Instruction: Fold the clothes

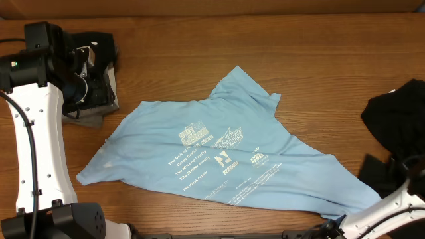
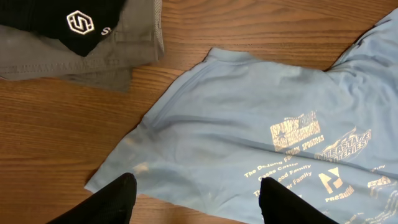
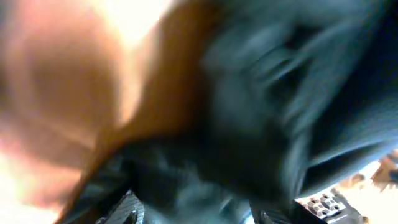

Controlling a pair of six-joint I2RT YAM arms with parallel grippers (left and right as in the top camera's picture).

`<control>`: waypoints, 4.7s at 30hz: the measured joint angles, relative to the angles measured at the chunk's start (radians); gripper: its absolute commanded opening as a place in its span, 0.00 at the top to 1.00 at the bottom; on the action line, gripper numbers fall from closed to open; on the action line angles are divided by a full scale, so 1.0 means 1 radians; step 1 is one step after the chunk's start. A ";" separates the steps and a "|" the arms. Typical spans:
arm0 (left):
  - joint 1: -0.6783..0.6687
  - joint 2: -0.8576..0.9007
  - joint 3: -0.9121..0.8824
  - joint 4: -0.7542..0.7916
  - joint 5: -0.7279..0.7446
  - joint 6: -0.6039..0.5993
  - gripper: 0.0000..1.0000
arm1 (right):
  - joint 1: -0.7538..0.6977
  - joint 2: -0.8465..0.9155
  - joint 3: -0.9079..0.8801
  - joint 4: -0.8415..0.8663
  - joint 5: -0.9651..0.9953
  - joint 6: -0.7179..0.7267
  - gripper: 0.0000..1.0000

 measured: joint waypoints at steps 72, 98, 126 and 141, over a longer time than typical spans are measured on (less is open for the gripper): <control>-0.626 0.721 0.004 0.974 0.167 0.125 0.96 | 0.569 -0.462 0.372 -0.112 -0.709 -0.448 0.36; -0.230 0.753 0.542 0.774 0.085 -0.150 0.27 | 0.569 -0.462 0.130 0.082 -0.504 -0.368 0.26; -0.362 0.515 0.840 -0.218 0.029 0.063 0.44 | 0.816 -0.452 -0.117 0.499 -0.594 -0.260 0.28; -0.717 0.531 0.478 -0.124 -0.204 0.016 0.37 | 0.797 -0.445 -0.117 0.595 -0.534 -0.043 0.26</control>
